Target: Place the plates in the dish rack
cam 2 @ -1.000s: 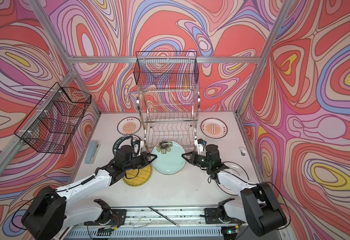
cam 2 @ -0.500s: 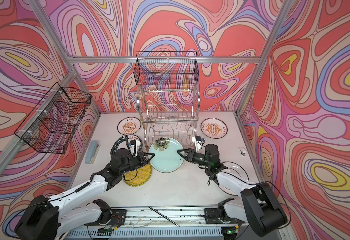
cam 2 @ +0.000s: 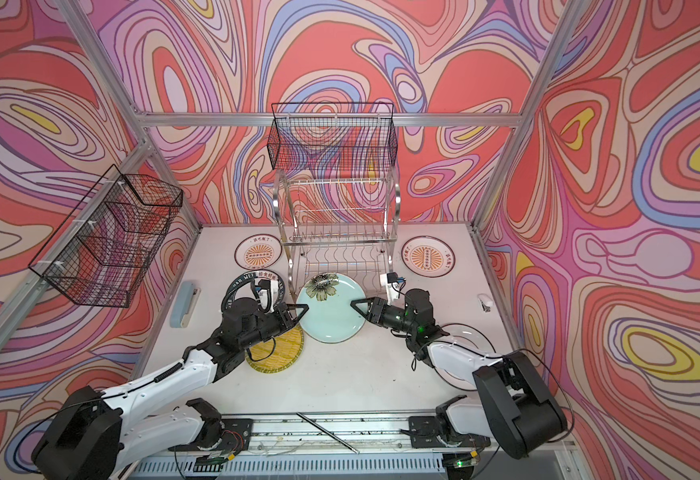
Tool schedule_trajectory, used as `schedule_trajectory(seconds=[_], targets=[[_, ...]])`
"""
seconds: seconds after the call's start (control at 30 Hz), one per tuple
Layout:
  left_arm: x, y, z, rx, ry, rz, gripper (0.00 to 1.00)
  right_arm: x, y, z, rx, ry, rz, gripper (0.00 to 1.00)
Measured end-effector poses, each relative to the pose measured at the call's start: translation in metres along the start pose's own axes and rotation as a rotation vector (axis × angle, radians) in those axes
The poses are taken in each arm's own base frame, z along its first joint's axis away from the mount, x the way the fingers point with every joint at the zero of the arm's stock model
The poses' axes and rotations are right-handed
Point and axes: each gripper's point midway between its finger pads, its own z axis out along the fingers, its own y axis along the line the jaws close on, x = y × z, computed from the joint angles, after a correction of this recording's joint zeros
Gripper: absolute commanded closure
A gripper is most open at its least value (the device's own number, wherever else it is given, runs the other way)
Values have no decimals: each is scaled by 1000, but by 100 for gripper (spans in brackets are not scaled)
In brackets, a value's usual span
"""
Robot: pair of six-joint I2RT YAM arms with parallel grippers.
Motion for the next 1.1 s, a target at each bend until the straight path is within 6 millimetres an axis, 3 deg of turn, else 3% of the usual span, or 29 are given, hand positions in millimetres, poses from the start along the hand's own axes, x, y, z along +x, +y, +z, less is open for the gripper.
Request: schedule_trajectory(seconds=[0.43,0.7,1.1], targets=[[-5,4,0,-20,-32,7,100,-1,-5,12,-13,-21,29,60],[-5,-6,0,24,-29,20,100,25,8,22,-77,82,43,61],[-6,-8,0,32,-34,21,100,25,7,23,-81,85,77,81]])
